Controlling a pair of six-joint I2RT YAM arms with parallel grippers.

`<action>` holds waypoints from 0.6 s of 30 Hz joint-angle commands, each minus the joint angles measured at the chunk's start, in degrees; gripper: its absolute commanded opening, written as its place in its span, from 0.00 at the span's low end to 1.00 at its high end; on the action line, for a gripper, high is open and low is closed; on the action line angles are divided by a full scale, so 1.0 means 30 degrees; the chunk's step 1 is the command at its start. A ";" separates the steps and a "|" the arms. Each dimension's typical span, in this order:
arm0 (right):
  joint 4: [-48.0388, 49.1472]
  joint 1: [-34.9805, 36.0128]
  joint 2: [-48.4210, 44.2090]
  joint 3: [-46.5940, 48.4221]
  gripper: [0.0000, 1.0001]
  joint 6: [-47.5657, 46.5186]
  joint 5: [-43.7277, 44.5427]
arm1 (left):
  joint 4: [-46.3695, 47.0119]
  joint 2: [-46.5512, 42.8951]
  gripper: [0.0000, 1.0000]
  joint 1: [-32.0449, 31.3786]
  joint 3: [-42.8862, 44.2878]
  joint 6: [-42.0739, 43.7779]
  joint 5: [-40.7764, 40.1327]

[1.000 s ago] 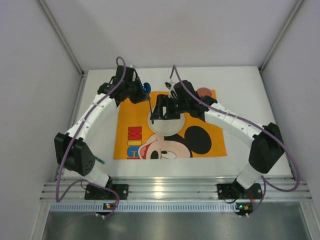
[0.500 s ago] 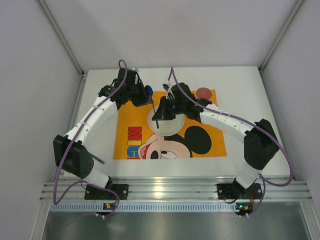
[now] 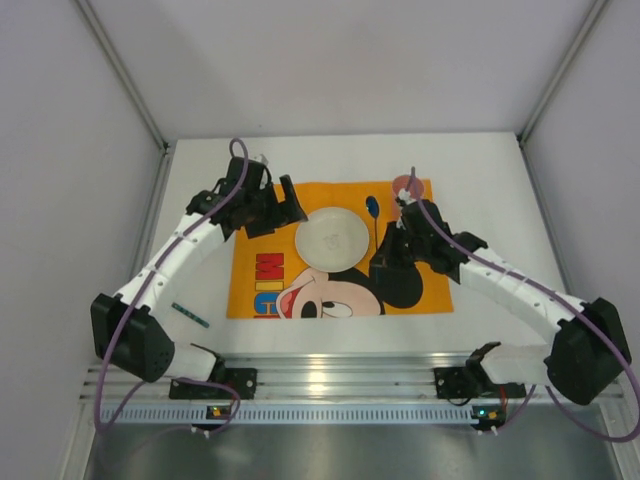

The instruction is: Set the dinner table for one person

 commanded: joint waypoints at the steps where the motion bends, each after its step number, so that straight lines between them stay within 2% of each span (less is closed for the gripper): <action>1: -0.0375 -0.0418 -0.1264 -0.1991 0.00 -0.0058 0.1145 | -0.0279 -0.0785 0.98 0.0146 -0.0538 0.0603 -0.0937; 10: -0.0025 -0.1297 -0.0039 -0.3258 0.00 -0.0438 0.1759 | -0.0690 -0.0549 0.96 0.0146 -0.0159 0.0867 -0.0995; 18: 0.0826 -0.1649 0.2508 -0.2177 0.00 -0.1257 0.1789 | -0.1188 -0.0930 0.95 0.0146 -0.0451 0.1014 -0.1406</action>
